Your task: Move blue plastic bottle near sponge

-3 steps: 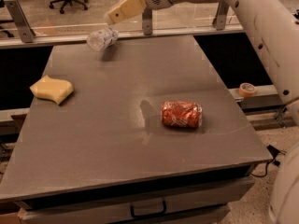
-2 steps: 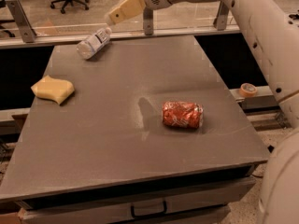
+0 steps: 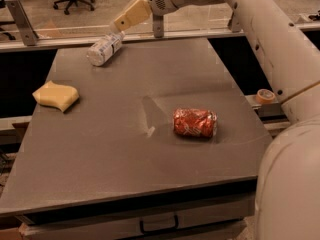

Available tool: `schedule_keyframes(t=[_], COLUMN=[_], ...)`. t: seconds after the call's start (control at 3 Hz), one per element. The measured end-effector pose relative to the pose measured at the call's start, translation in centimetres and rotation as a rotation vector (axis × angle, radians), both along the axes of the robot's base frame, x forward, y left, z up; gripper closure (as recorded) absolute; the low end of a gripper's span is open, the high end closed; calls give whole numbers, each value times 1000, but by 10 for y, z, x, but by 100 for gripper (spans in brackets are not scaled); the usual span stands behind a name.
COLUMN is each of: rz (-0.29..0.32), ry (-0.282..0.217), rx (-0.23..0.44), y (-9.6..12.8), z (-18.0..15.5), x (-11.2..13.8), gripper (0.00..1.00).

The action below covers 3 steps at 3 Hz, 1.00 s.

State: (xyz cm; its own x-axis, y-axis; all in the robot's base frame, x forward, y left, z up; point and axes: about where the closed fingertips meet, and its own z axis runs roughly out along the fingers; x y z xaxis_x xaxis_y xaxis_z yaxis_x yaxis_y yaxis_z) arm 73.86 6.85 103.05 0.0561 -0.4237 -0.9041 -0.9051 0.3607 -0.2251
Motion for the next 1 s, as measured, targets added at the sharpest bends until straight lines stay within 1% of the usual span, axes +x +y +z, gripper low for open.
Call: schedule_keyframes(t=[0.33, 0.67, 1.0], rz=[17, 53, 96], ry=[24, 53, 77], rx=[-45, -119, -219], y=[7, 18, 28], z=[-17, -41, -68], x=[9, 23, 40], gripper=[0, 0, 0])
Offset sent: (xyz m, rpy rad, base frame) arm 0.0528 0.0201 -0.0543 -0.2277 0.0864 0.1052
